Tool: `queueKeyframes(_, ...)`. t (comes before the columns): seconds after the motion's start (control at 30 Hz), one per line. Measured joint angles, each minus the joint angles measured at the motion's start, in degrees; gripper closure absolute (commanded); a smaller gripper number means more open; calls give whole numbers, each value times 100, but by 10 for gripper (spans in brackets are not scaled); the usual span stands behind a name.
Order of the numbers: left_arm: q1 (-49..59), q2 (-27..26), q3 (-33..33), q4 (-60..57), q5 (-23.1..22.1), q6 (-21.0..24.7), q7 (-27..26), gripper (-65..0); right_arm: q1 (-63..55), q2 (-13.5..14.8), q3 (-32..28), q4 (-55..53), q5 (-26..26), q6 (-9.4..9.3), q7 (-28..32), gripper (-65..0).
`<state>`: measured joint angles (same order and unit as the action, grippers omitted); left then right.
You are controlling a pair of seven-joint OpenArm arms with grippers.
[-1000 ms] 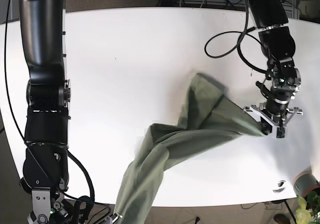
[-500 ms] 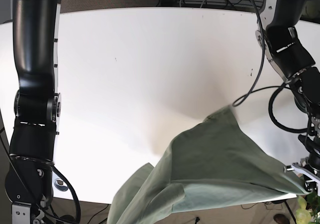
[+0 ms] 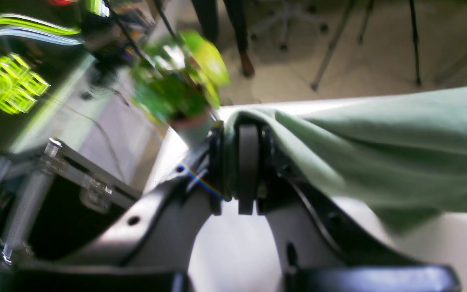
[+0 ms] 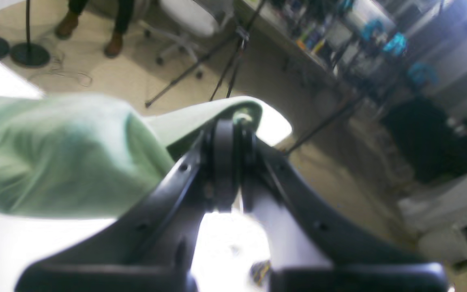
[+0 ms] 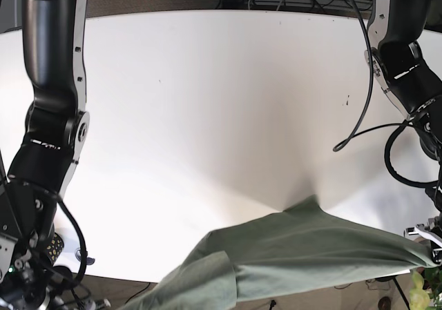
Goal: Fold the T-shirt properly
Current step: 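Lift and spread the shirt between both grippers, pulling them apart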
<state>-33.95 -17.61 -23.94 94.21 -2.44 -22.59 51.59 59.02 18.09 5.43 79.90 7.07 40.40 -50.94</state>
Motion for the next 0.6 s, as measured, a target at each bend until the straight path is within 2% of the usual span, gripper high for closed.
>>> queueKeyframes(0.17,466,-31,-278,-2,35,-63,-4,0,-1143,-98,372,693,-2,28,-214,0)
queueKeyframes(0.3,903,-2,-435,-2,57,-216,-20,0,-1915,-365,780,1204,17,9,-181,0)
queueKeyframes(0.5,1703,131,-638,-4,44,-313,-17,0,-3161,-570,1121,1878,-31,7,-223,0)
queueKeyframes(0.6,2057,275,-831,-4,31,-551,-22,0,-3801,-726,1384,2284,11,-2,-179,0)
